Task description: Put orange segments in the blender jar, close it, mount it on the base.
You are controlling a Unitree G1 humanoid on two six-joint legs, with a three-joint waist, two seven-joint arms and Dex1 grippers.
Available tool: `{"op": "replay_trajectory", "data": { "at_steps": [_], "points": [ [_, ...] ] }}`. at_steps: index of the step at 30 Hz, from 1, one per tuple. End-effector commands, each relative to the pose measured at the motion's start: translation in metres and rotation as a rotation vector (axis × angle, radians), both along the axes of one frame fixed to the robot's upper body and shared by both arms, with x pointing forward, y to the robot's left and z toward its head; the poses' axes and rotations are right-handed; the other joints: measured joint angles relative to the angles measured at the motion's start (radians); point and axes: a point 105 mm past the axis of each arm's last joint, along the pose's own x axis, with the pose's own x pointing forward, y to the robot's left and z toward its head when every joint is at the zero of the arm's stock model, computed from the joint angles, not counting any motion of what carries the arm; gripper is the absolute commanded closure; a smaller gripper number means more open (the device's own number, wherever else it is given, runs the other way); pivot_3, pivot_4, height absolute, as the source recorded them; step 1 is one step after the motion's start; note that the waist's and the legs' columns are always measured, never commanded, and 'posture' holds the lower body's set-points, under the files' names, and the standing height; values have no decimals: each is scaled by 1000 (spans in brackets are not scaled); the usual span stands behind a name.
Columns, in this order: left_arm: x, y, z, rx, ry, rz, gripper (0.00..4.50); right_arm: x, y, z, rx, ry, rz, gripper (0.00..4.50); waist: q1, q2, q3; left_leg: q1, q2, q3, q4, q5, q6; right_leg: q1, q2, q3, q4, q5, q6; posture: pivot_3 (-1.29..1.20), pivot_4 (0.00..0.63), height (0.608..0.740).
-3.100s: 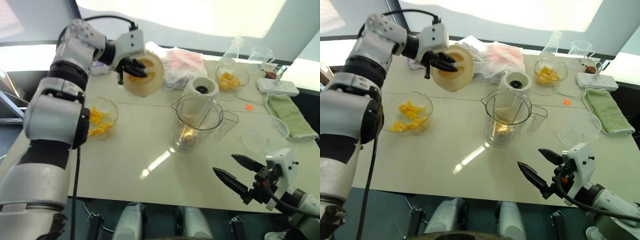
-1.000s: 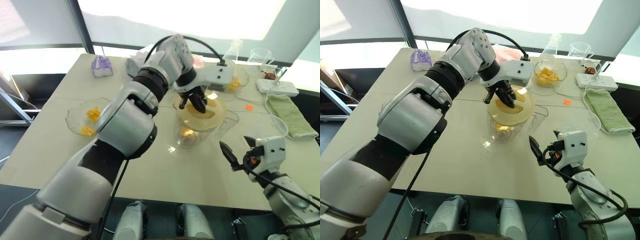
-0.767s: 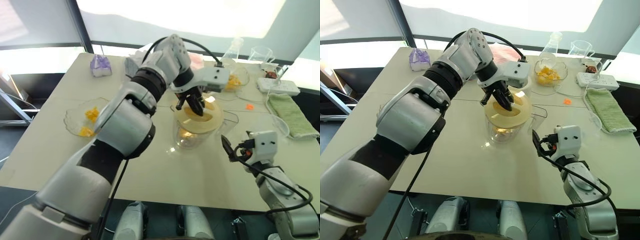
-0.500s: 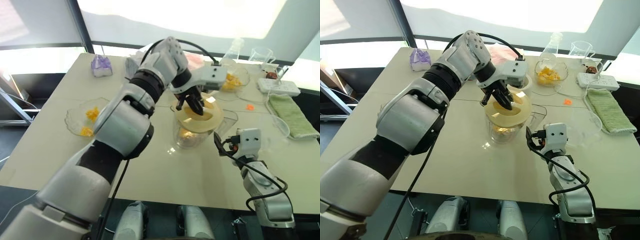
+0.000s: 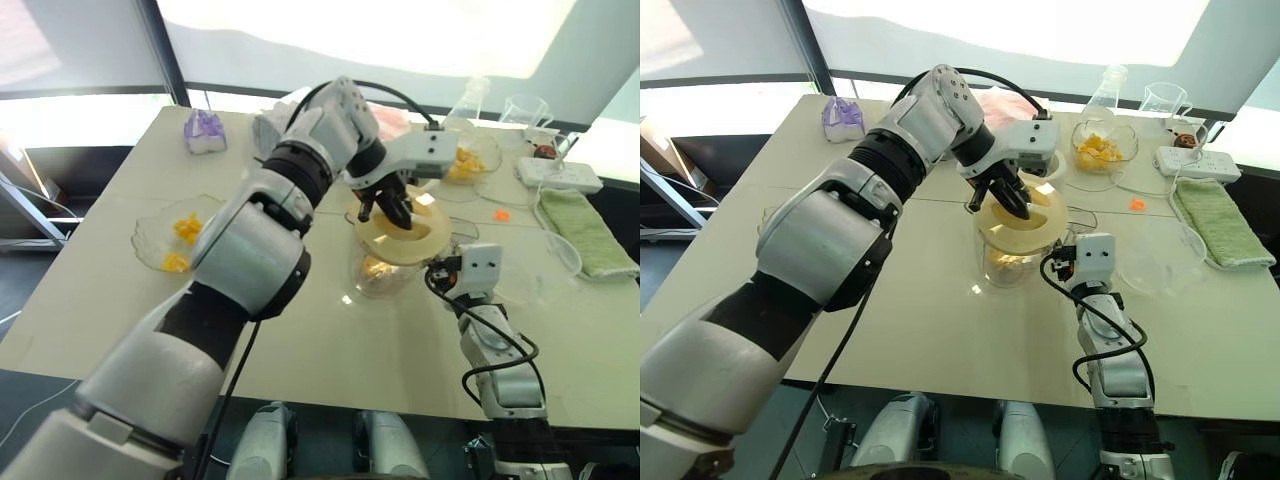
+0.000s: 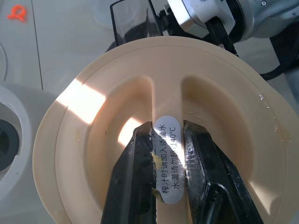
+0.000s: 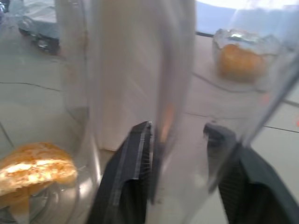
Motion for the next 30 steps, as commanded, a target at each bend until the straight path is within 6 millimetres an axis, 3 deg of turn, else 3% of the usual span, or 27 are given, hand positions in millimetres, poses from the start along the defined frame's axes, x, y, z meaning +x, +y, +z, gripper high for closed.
{"op": "replay_trajectory", "data": {
  "at_steps": [1,20,30],
  "points": [
    [-5,-3,-16,25,42,-21,4252,0,-12,16,-54,-58,-41,3604,2,0,0,0,-1,-1,0,0,0,0,-1,0,0,0,0,0,150,740],
    [-3,9,-35,34,130,29,4252,-3,1,17,-59,-52,-76,3604,-1,1,-1,3,-1,-2,1,0,0,3,-1,0,0,0,0,0,150,740],
    [7,1,-40,0,160,251,4252,0,8,15,-45,-47,-89,3604,-2,2,-2,10,0,-2,1,0,0,10,-1,0,1,-1,0,0,150,740]
  ]
}}
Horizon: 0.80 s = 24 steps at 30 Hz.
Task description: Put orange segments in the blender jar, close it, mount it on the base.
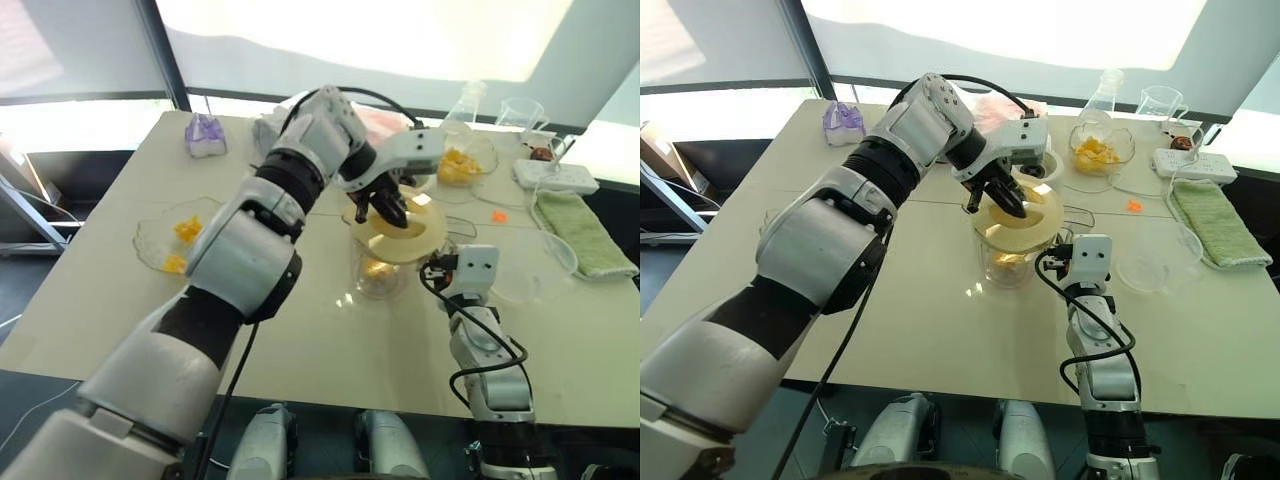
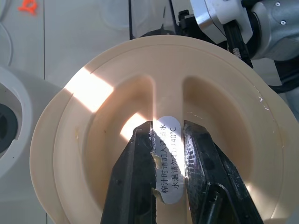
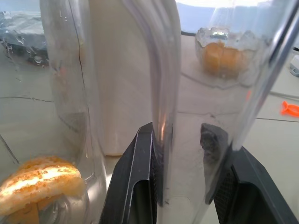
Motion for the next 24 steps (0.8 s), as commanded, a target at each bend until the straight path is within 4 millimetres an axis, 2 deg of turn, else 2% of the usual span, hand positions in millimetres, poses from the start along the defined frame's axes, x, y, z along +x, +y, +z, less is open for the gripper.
{"op": "replay_trajectory", "data": {
  "at_steps": [1,7,19,24],
  "points": [
    [0,-2,-30,21,101,109,4252,2,3,19,-61,-72,-4,3604,1,1,-1,0,0,0,0,0,0,1,0,0,0,0,0,0,150,740],
    [-6,-5,-34,11,174,124,4252,2,1,19,-68,-71,-9,3604,1,2,-1,1,0,0,-1,0,0,1,0,0,-1,-1,1,0,150,740],
    [-6,-3,-50,20,249,235,4252,3,5,19,-61,-77,-7,3604,2,3,-5,1,-1,-1,-1,0,0,2,-1,0,-1,-2,2,0,150,740],
    [-5,-5,-47,14,221,220,4252,4,7,18,-77,-74,12,3604,2,4,-6,2,0,-1,-1,0,0,2,-1,0,-1,-2,3,0,150,740]
  ]
}}
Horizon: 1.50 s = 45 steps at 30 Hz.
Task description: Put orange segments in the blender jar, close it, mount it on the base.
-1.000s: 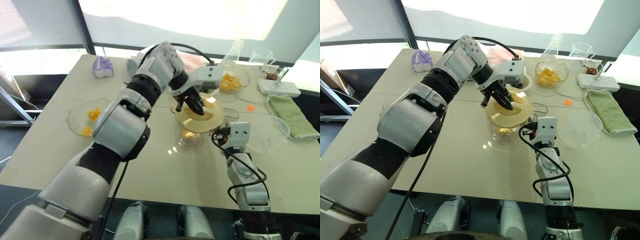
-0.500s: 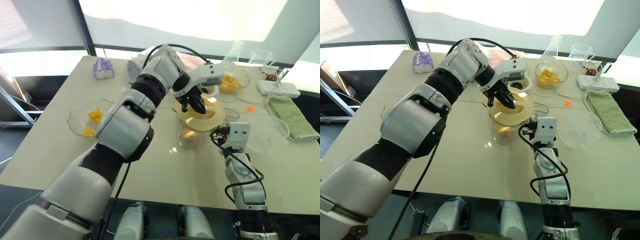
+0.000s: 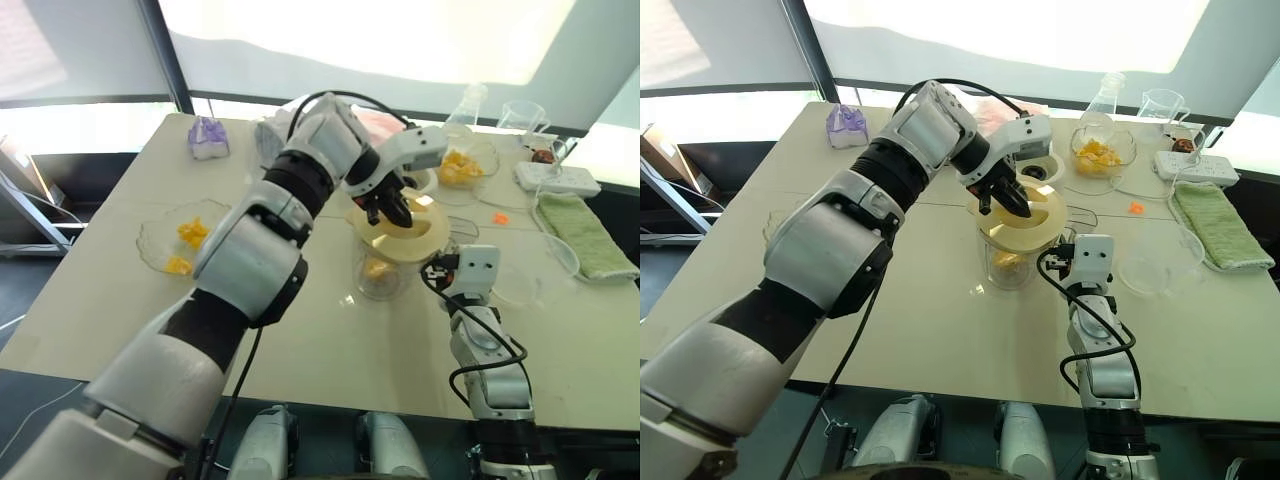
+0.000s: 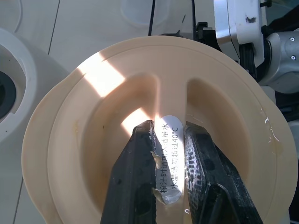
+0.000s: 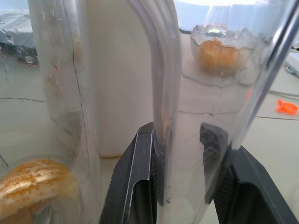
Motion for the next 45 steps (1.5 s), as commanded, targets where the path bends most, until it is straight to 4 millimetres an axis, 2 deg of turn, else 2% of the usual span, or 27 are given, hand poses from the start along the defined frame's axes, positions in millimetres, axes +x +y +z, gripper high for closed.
{"op": "replay_trajectory", "data": {
  "at_steps": [1,4,6,7,13,18,24,28,31,33,35,37,39,45],
  "points": [
    [-4,-1,-41,38,112,70,4252,3,10,20,-80,-82,35,3604,0,0,0,0,0,0,0,0,0,0,0,0,0,0,0,0,150,740],
    [-2,-1,-38,33,76,57,4252,3,11,20,-123,-78,52,3604,1,0,0,0,0,0,0,0,0,0,0,0,0,0,0,0,150,740],
    [0,0,-37,39,58,56,3209,3,10,18,-148,-73,62,3604,0,1,-1,0,0,0,0,0,0,0,-1,0,0,-1,1,0,150,740],
    [0,0,-37,43,53,54,2897,3,10,18,-155,-72,66,3604,-2,-1,-1,0,0,0,0,0,0,0,-1,0,0,-1,1,0,150,740],
    [2,1,-32,40,13,27,22,1,10,14,-164,-66,78,3604,2,1,-3,1,0,-1,0,0,0,0,0,-1,0,-1,2,0,150,740],
    [9,4,-21,51,-80,18,7,-1,10,10,-179,-53,86,3604,-1,3,-4,3,0,-4,0,0,0,5,-1,-2,-9,-2,3,0,150,740],
    [18,5,14,76,-295,-54,7,-2,9,7,-193,-44,94,3604,-3,2,-4,1,-1,-4,0,-1,1,8,-1,-1,-13,-1,2,0,150,740],
    [22,-2,32,72,-419,-67,7,0,9,2,-207,-30,105,3604,-3,2,-4,-3,-1,-4,-3,-2,2,4,0,-1,-13,1,-1,0,150,740],
    [22,-8,39,39,-446,-64,7,1,10,0,-204,-24,109,3604,-4,3,-4,-10,-1,-4,-4,-1,2,-4,1,-1,-11,1,0,0,150,740],
    [20,-10,43,21,-435,-64,7,1,11,-2,-205,-12,113,3604,-3,2,-4,-11,-2,-4,-4,-1,2,-6,2,-1,-10,1,0,0,150,740],
    [10,-13,48,-11,-345,-85,7,1,10,-5,-208,5,112,3604,-3,2,-4,-11,-2,-4,-4,-1,2,-6,2,-1,-10,1,0,0,150,740],
    [-10,-17,65,-82,-174,-118,7,1,5,-11,-214,33,103,3604,-5,2,-3,-12,-1,-4,-3,-1,2,-6,2,-1,-11,1,0,0,150,740],
    [-18,-17,76,-111,-111,-126,7,1,4,-13,-214,49,100,3604,-10,2,-2,-16,-2,-4,-2,-1,2,-10,2,-1,-11,1,0,0,150,740],
    [-10,-7,93,-114,-174,-65,7,2,2,-16,-205,63,101,3604,-32,2,-2,-15,-3,-5,-3,-3,5,-9,1,0,-11,-1,3,0,150,740]
  ]
}}
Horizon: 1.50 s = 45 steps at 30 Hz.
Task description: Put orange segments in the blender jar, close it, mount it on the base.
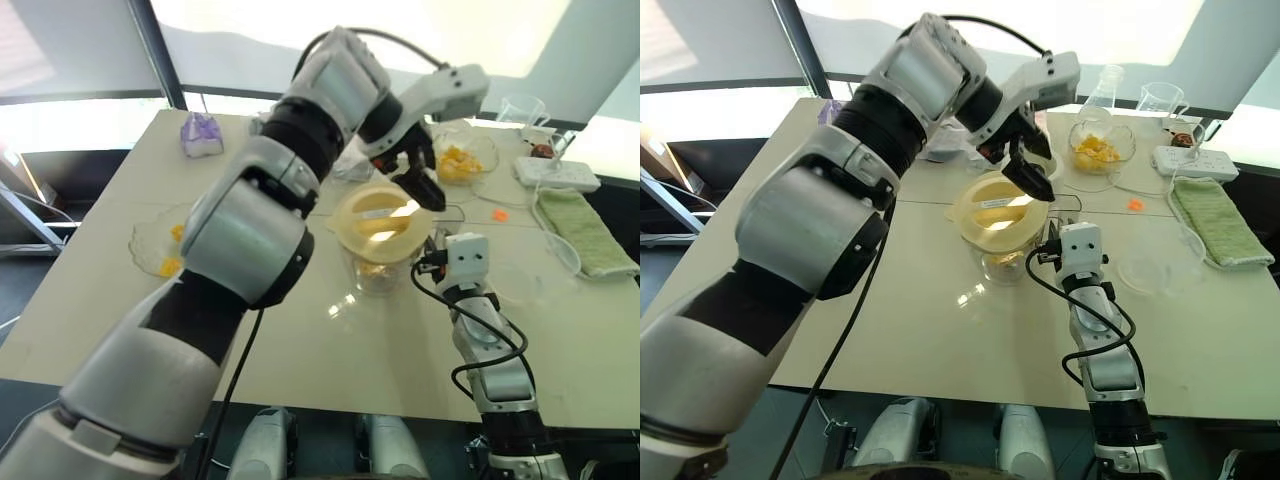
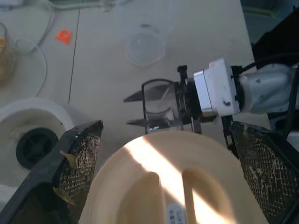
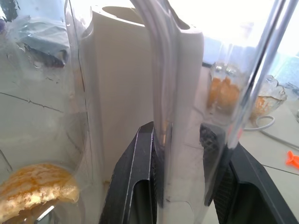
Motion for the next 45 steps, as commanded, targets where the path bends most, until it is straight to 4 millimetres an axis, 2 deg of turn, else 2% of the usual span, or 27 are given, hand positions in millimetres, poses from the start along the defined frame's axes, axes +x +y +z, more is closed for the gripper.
{"op": "replay_trajectory", "data": {
  "at_steps": [1,8,13,17,19,21,23,28,33,41,45],
  "points": [
    [4,5,19,-30,-64,34,7,-4,-11,-31,-51,127,-38,3604,-2,0,0,0,0,0,0,0,0,0,0,0,1,0,0,0,150,740],
    [22,34,45,-95,-145,149,7,-3,-18,-29,-7,116,-71,3604,-1,0,1,1,0,-1,0,0,0,-1,0,0,6,0,0,0,150,740],
    [37,72,61,-330,-215,197,7,-3,-29,-30,44,123,-98,3604,-1,1,0,2,-1,-1,1,0,0,-1,-1,1,10,-1,2,0,150,740],
    [43,101,52,-419,-174,309,7,-2,-39,-27,107,114,-128,3604,4,1,0,4,-1,-1,1,1,-1,-1,-1,2,14,1,5,0,150,740],
    [46,123,45,-502,-149,395,7,0,-43,-21,144,94,-133,3604,3,1,0,4,-1,-2,1,1,-2,-1,-2,2,13,1,6,0,150,740],
    [42,141,37,-591,-153,445,7,2,-45,-13,165,72,-129,3604,0,2,0,3,-2,-1,1,2,-3,-1,-3,3,13,1,6,0,150,740],
    [33,150,28,-690,-150,469,7,3,-48,-5,179,45,-125,3604,3,3,0,3,-2,-1,1,2,-3,-1,-4,3,14,1,6,0,150,740],
    [11,157,-16,-737,-113,548,7,2,-57,24,225,-40,-132,3604,8,3,0,2,-6,-4,1,4,-6,0,-8,2,14,2,6,0,150,740],
    [3,161,-46,-768,-73,615,7,-2,-60,55,213,-107,-109,3604,2,4,1,2,-8,-4,2,4,-6,0,-9,3,14,2,6,0,150,740],
    [0,160,-68,-739,-61,622,7,-16,-59,93,197,-155,-57,3604,-3,6,3,5,-4,-6,1,5,-8,-1,-2,3,18,1,5,0,150,740],
    [-4,157,-74,-721,-55,591,7,-22,-64,129,187,-203,-35,3604,-4,8,4,5,-4,-6,1,5,-9,-1,-2,3,18,1,3,0,150,740]
  ]
}}
